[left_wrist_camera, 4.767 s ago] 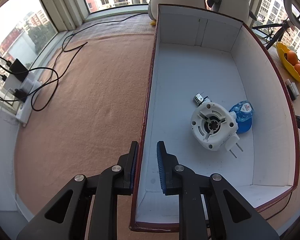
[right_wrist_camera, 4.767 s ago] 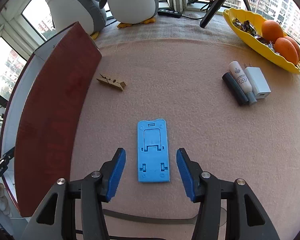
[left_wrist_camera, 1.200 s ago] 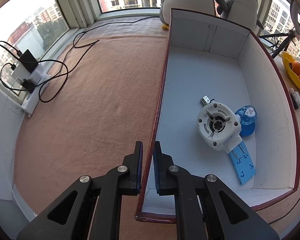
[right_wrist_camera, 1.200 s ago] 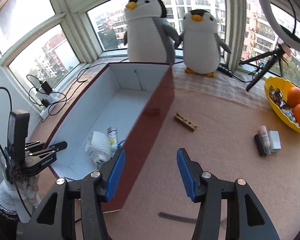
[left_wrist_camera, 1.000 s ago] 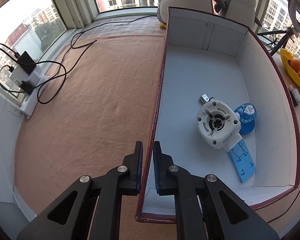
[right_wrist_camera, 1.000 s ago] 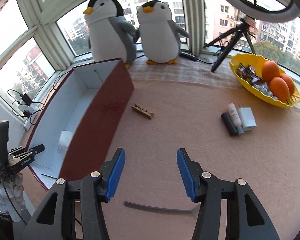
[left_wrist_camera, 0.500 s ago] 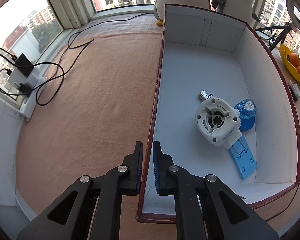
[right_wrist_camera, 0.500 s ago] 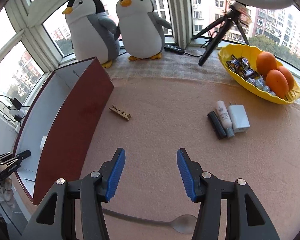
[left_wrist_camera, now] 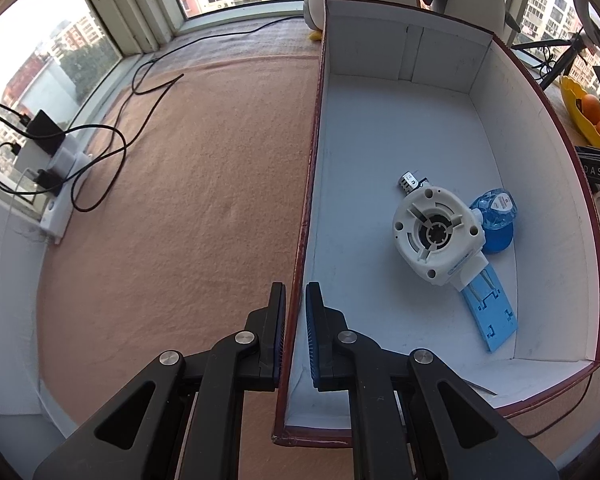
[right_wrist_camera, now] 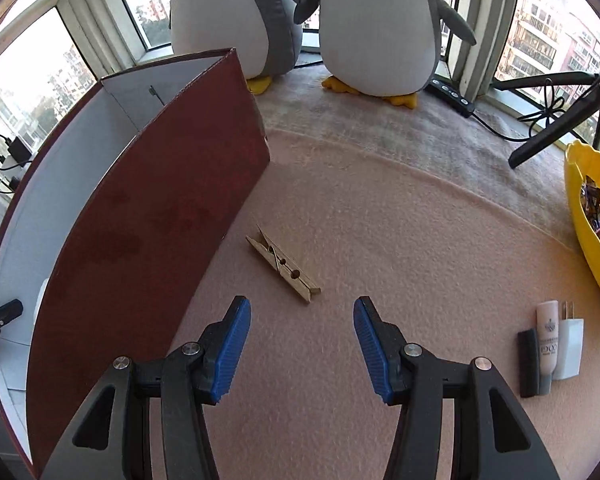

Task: Organize rigid objects
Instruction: 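Move the right gripper to the wooden clothespin and grasp it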

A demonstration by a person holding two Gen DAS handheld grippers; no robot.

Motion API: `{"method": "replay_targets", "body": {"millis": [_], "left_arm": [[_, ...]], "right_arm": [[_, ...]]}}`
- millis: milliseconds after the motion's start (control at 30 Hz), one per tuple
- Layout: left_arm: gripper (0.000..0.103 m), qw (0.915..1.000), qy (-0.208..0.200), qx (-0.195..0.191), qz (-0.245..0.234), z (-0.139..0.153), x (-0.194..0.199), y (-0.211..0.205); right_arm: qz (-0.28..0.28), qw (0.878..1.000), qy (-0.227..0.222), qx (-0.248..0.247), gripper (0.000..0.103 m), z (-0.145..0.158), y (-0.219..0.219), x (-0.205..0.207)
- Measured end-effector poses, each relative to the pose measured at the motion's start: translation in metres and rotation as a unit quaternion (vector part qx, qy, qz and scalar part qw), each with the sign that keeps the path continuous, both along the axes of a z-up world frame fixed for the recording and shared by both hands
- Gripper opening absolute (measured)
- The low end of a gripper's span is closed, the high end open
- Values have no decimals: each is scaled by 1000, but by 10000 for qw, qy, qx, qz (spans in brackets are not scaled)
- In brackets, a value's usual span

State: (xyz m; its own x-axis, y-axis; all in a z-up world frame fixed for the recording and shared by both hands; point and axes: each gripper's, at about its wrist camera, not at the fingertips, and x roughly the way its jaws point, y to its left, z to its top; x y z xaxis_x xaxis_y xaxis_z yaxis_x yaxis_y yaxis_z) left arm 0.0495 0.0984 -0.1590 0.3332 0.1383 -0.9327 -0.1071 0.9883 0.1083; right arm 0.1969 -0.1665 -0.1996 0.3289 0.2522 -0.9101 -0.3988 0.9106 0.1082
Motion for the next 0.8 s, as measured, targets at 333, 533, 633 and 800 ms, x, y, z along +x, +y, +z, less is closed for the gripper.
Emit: {"method": "replay_targets", "body": {"millis": [333, 533, 633, 800], "left_arm": [[9, 10000, 9, -44, -14, -1, 2, 3], [9, 10000, -33, -67, 8, -2, 1, 3], [9, 10000, -50, -80, 8, -2, 0, 4], [9, 9999, -108, -95, 24, -1, -1, 4]], "right_arm": [[231, 9995, 141, -177, 25, -16, 26, 17], [156, 9995, 173, -198, 11, -16, 22, 11], [45, 9997, 141, -212, 11, -15, 15, 3], [-197, 9997, 71, -101, 11, -7, -1, -11]]}}
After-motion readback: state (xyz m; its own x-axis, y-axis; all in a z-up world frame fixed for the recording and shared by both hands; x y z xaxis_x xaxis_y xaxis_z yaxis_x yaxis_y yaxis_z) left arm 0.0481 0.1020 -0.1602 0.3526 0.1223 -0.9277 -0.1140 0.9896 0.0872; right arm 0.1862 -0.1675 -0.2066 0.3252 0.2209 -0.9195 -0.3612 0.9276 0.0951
